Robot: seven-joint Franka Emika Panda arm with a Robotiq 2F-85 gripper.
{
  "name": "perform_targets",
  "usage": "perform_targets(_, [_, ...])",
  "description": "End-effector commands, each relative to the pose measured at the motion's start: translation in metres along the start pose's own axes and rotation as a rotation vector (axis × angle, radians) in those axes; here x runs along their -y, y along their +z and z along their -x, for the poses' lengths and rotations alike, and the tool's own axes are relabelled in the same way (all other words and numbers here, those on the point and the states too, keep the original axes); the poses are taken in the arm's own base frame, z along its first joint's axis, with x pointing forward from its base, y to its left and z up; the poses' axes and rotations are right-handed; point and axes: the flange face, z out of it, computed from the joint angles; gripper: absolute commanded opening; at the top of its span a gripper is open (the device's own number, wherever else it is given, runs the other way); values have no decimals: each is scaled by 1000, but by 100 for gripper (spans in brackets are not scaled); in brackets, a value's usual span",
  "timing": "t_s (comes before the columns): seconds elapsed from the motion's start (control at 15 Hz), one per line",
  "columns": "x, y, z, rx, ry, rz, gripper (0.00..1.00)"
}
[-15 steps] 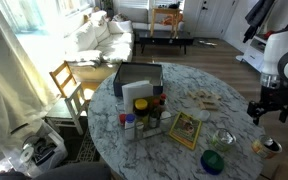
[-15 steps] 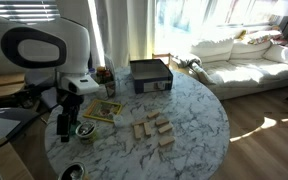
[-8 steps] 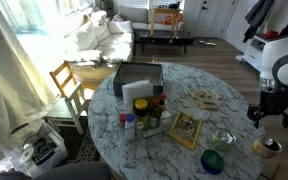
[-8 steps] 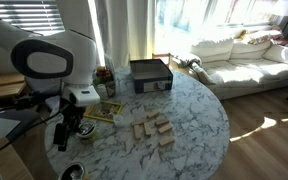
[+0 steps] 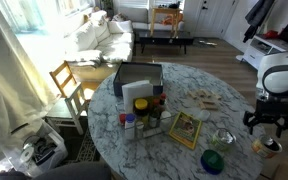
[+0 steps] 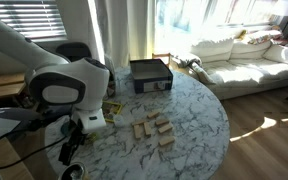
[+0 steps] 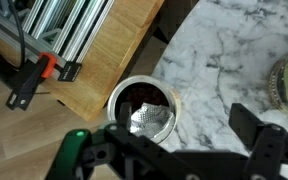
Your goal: Take the lids off the cans than stack the cans
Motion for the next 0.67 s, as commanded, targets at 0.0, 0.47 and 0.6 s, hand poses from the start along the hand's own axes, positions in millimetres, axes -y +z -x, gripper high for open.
perform_targets(0.0, [5, 22, -14, 29, 25, -53, 98])
perform_targets(0.47, [5, 45, -30, 31, 46, -78, 91])
perform_targets(0.6, [4, 47, -33, 20, 52, -94, 63])
